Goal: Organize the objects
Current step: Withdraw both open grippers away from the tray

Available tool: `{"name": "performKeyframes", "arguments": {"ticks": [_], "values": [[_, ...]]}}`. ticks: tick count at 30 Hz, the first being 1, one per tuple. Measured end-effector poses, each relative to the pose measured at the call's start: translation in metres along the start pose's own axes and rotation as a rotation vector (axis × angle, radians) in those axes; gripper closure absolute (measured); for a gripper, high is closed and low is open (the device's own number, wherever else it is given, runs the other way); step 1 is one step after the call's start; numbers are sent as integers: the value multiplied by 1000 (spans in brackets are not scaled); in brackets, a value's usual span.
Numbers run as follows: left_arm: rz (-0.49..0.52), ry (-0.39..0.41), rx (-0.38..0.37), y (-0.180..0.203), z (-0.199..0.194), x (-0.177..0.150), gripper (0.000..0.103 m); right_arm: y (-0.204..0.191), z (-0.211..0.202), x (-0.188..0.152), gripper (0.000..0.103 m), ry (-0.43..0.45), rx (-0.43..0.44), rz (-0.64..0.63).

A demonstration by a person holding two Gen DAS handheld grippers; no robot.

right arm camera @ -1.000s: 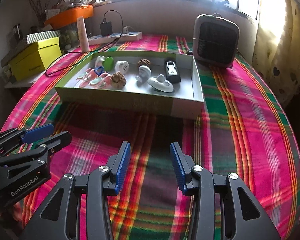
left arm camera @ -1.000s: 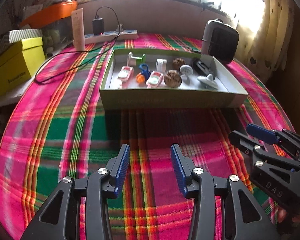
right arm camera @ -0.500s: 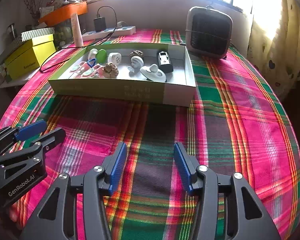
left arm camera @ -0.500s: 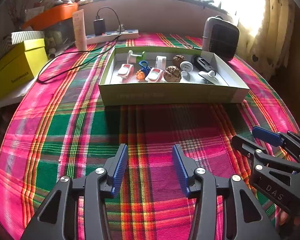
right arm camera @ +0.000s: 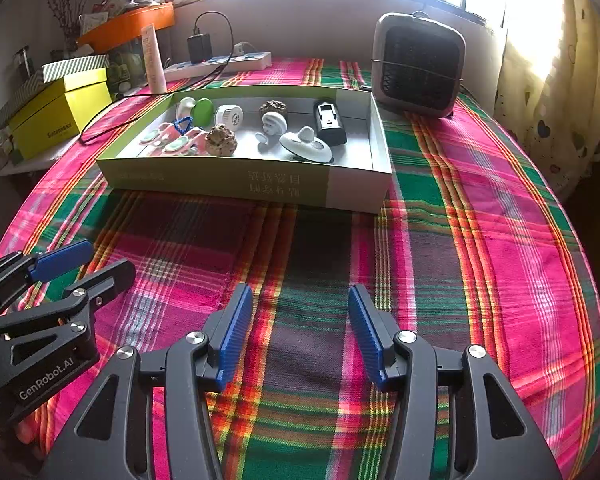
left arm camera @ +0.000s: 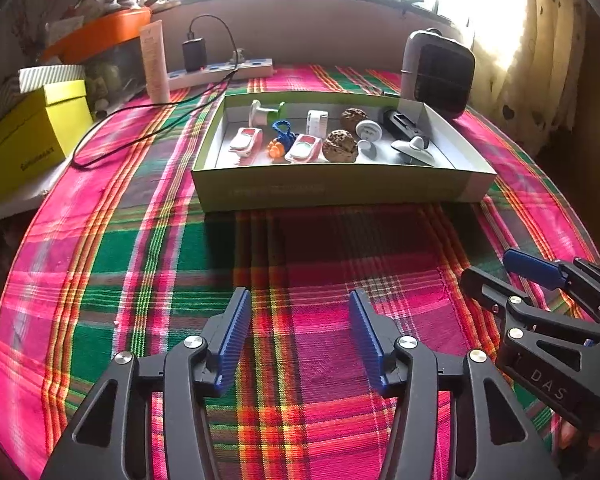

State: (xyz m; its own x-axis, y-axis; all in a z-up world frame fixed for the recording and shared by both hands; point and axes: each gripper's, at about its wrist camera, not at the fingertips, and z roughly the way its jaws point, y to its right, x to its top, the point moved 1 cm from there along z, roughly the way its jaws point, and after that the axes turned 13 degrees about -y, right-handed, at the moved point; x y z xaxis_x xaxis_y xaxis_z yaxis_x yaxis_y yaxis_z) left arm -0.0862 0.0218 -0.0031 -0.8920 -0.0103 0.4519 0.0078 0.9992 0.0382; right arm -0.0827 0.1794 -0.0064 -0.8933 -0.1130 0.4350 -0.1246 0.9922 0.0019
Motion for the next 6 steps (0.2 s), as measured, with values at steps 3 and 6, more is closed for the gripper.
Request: {"name": "performKeyframes", "arguments": {"ticks": [3, 6], "values": [[-4, 1, -7, -1, 0, 0, 53, 0, 0, 0, 51, 0, 0, 0], [-4, 1, -8, -1, 0, 0, 53, 1, 0, 0, 51, 0, 0, 0]]}}
